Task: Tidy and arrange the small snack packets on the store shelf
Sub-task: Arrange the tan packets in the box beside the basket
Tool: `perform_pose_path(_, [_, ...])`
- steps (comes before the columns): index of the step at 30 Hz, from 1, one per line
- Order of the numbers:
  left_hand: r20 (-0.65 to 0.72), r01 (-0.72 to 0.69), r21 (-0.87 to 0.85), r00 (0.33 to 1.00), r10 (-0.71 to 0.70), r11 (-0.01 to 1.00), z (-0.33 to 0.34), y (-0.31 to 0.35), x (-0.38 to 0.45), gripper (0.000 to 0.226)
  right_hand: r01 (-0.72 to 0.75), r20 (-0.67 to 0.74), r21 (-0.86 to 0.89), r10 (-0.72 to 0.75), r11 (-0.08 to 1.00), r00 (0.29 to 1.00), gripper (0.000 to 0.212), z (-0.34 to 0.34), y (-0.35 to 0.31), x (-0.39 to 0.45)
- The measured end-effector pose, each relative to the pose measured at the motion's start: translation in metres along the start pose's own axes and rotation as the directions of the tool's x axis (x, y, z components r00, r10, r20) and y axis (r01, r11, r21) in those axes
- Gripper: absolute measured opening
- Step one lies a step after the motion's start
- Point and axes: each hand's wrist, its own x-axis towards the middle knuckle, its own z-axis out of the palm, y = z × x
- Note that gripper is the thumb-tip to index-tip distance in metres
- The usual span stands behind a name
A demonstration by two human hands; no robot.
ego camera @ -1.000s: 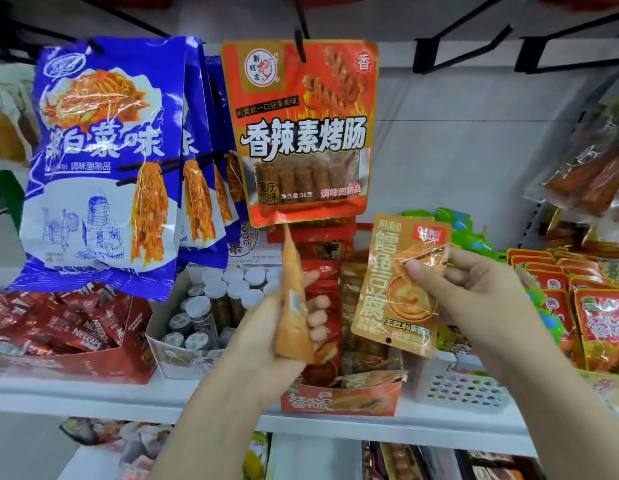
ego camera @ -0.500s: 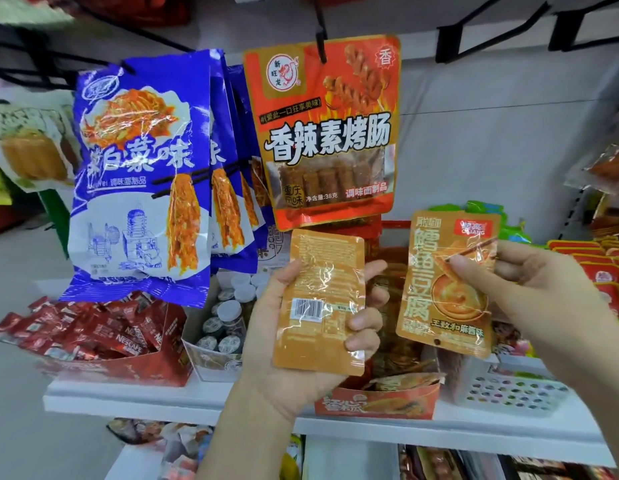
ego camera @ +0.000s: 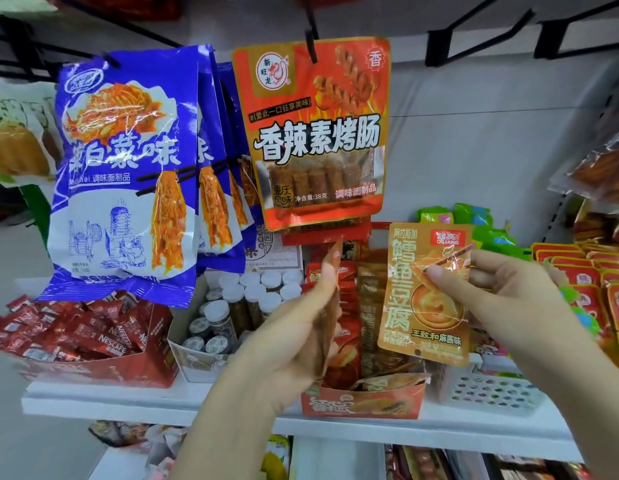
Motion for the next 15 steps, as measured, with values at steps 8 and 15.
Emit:
perform_pose_path(8, [0.022,-0.187,0.120,0.982,0.185,0.975,-0.029,-0.014,-0.005,0.026,-0.006,0.050,0.075,0.002,0.997,0.999,0.023,0.007,-0.001,-0.003])
perform_pose_path(15, [0.089,-0.584,0.415,0.789,0.608,0.697,-0.036,-0.012,-0.004,0.064,-0.094,0.057,0.164,0.086,0.982,0.995,0.021,0.007,-0.003,-0.004])
